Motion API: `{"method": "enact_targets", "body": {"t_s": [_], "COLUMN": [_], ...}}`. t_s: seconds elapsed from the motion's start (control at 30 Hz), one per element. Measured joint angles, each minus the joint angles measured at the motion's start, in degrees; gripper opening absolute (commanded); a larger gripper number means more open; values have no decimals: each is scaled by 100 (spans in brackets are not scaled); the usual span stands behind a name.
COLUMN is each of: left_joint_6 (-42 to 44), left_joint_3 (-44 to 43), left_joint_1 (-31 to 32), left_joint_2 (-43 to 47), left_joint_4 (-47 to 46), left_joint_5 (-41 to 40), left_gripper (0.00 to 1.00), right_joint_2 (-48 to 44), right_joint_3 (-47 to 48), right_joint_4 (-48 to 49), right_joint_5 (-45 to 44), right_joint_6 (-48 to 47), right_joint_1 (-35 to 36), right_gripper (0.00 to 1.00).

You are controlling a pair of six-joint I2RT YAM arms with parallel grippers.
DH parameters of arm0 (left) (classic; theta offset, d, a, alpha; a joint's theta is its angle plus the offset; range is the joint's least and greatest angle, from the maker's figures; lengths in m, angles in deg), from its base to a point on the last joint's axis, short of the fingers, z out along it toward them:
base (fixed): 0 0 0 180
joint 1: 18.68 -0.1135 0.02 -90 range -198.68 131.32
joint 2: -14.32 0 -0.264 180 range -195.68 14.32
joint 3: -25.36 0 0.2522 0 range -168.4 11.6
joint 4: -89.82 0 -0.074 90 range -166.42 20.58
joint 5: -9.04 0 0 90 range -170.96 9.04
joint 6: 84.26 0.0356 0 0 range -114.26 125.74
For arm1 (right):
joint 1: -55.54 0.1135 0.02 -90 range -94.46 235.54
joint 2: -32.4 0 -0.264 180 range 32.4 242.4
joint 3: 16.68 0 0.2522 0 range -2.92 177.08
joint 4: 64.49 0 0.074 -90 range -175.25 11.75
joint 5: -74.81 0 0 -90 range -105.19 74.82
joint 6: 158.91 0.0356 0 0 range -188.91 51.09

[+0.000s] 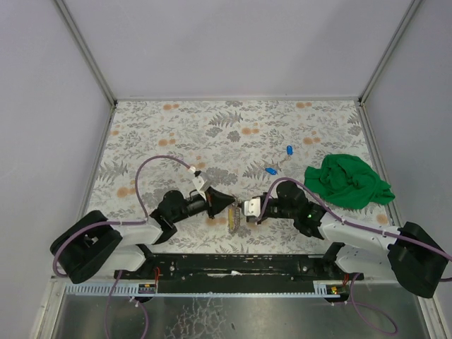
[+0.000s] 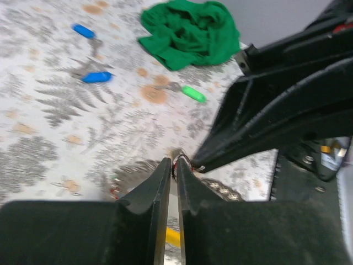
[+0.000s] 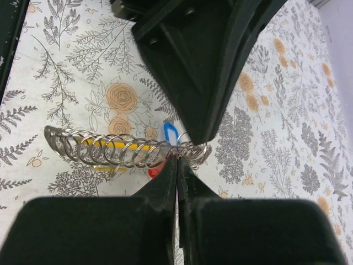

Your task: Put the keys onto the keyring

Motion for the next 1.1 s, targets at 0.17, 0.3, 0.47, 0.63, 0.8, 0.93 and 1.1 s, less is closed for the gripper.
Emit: {"method": "enact_targets", "body": {"t_s": [0.17, 0.3, 0.47, 0.63, 0.8, 0.93, 1.1], "left_joint_6": [511, 870, 1067, 977, 737, 522, 260], "left_joint_3": [24, 83, 195, 411, 507, 614, 636], "left_joint_1": [-15, -44, -138, -282, -407, -450, -463], "left_joint_2": [664, 1209, 1714, 2041, 2350, 2551, 2579], "left_joint_4": [461, 802, 1263, 1552, 1731, 1746, 1812], "left_joint_5": [-627, -1132, -1864, -2721, -3451, -3853, -4199], "left_gripper": [25, 30, 38, 53, 77, 100, 100], "right_joint_2": [225, 654, 1292, 1963, 2496, 2702, 2743], "right_joint_3": [79, 321, 1032, 1823, 2387, 2439, 2208], "right_joint_4": [-122, -269, -282, -243, -127, -76, -63], "right_joint_5": [-50, -96, -245, -525, -911, -1307, -1932], "right_joint_6": [107, 155, 214, 413, 844, 1340, 2184], "right_joint_1": [35, 42, 46, 44, 11, -20, -107], "right_gripper": [0, 0, 0, 0, 0, 0, 3]}}
